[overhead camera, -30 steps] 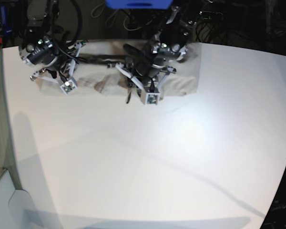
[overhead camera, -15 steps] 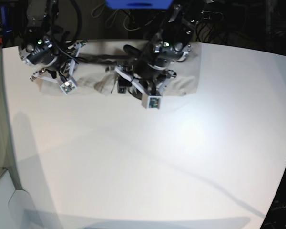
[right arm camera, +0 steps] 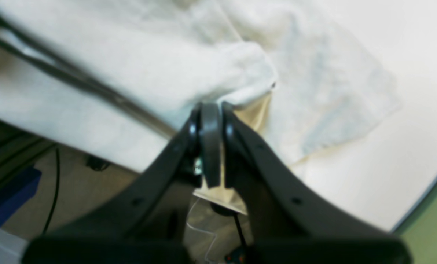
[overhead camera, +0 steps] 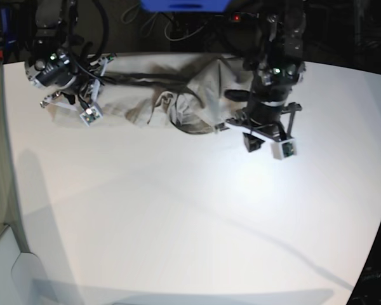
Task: Layout the t-shirt on the table in an organized manner, then fold the t-shirt properly
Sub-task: 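Fold the strip end held by the left gripper toward the right gripper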
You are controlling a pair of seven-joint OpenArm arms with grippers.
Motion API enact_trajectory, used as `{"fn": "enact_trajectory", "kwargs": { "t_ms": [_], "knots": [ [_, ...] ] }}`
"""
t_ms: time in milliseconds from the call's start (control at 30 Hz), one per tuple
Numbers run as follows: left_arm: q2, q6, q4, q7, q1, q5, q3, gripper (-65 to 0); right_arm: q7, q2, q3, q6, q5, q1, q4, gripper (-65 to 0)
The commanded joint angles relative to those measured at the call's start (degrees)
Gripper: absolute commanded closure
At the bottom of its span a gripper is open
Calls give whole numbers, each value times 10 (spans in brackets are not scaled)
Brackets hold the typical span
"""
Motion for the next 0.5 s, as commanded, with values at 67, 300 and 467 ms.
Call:
{"fn": "enact_trajectory", "kwargs": {
  "t_ms": [67,300,467],
  "knots": [
    [2,4,2,0,-3,-7,-8,-1,8,1,1,2,3,12,-8,0],
    [3,0,-61,150,-35,-8,84,-2,8,0,1,2,3,20,-12,0],
    [-11,-28,-42,139,-43,-9,192,-2,7,1,1,2,3,26,-12,0]
  ]
}}
